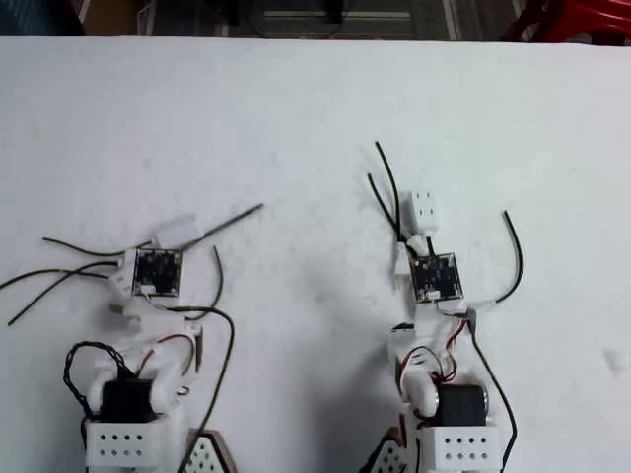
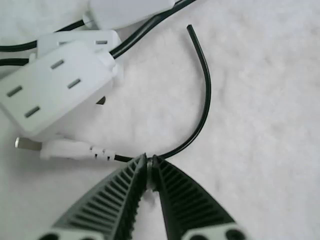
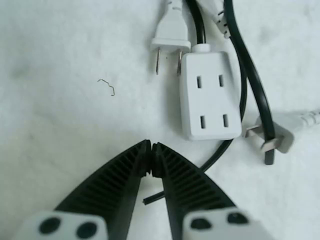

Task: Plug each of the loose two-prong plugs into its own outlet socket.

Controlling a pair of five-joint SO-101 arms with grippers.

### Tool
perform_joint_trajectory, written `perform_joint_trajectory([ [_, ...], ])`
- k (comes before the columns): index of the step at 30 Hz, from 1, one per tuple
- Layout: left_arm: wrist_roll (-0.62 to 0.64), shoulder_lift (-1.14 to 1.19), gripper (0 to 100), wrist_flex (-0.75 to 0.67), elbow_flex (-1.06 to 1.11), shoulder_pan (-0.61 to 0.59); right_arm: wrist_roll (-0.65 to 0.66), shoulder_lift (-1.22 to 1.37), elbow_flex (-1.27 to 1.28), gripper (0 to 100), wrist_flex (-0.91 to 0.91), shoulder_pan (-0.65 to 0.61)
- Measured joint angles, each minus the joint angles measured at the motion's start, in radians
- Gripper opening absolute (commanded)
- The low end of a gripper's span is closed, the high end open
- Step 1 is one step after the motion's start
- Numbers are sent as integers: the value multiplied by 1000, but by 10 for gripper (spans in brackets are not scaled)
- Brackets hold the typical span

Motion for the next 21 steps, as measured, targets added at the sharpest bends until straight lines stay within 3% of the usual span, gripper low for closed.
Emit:
perform_joint_trajectory([
  [18, 0, 0, 38, 0, 0, 0, 0, 0, 0, 19, 0, -2],
  [21, 0, 0, 38, 0, 0, 0, 0, 0, 0, 19, 0, -46],
])
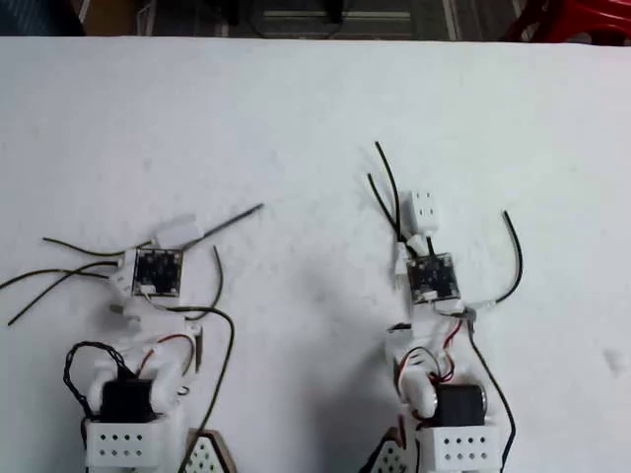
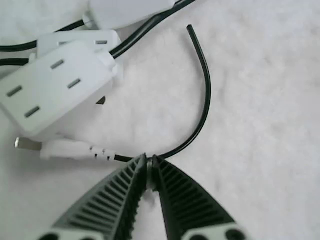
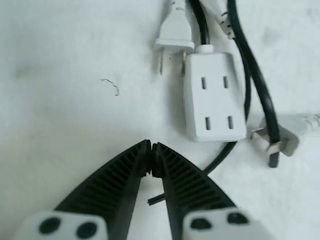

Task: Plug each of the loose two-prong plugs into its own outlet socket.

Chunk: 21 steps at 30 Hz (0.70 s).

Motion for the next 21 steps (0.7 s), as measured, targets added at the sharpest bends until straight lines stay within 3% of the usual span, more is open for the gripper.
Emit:
perform_joint_trajectory([
  [9, 0, 0, 38, 0, 0, 0, 0, 0, -9, 21, -58, -153],
  [14, 0, 0, 38, 0, 0, 0, 0, 0, -117, 21, -253, -161],
  [21, 0, 0, 38, 0, 0, 0, 0, -2, -361, 21, -496, -44],
])
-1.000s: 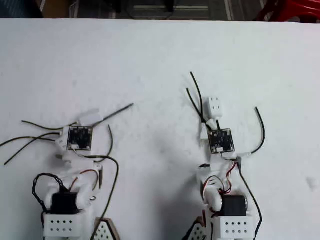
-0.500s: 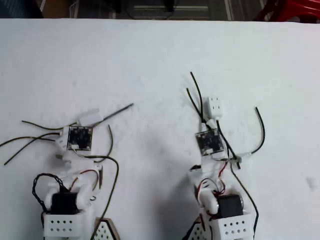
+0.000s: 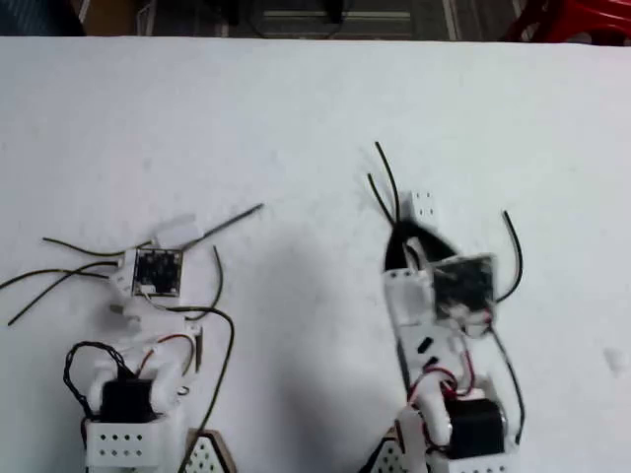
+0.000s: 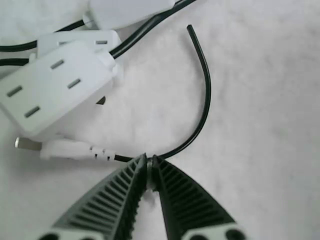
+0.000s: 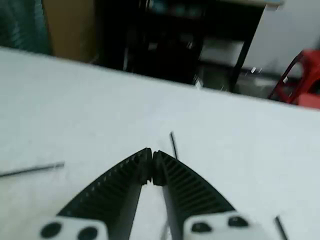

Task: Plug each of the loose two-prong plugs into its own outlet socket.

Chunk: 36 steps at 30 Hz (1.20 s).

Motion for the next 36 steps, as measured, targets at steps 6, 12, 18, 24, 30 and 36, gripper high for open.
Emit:
perform_joint_trajectory([
  [6, 0, 0, 38, 0, 0, 0, 0, -9, -120, 21, -115, 147],
  [12, 0, 0, 38, 0, 0, 0, 0, -9, -135, 50, -123, 184],
  [18, 0, 0, 38, 0, 0, 0, 0, -9, -158, 281, -123, 290],
  [24, 0, 0, 38, 0, 0, 0, -2, 69, -163, 237, -123, 232],
  [30, 0, 0, 38, 0, 0, 0, -2, 476, -324, 281, -120, 135],
  [36, 0, 0, 38, 0, 0, 0, -2, 1066, -692, 324, 83, 123],
])
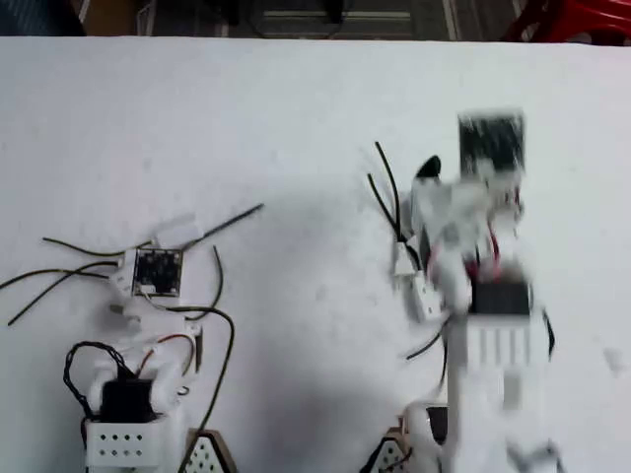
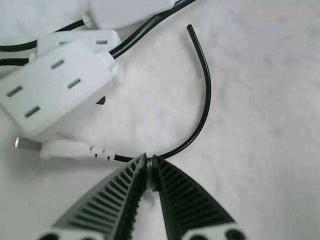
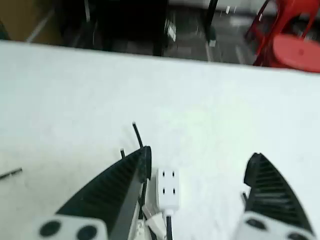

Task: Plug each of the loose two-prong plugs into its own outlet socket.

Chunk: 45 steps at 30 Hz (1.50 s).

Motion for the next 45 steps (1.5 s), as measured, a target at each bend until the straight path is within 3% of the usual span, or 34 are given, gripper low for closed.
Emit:
perform_joint_trajectory([
  [5, 0, 0, 38, 0, 0, 0, 25, 456, -304, 325, 201, 0],
  [10, 0, 0, 38, 0, 0, 0, 84, 778, -520, 325, 279, 3],
  [23, 0, 0, 38, 0, 0, 0, 127, 1293, -864, 324, 333, 17],
  [28, 0, 0, 38, 0, 0, 0, 144, 1409, -964, 307, 345, 26],
  [35, 0, 0, 38, 0, 0, 0, 146, 1485, -1103, 59, 404, 74],
  [45, 0, 0, 38, 0, 0, 0, 120, 1501, -1519, 74, 786, 69],
])
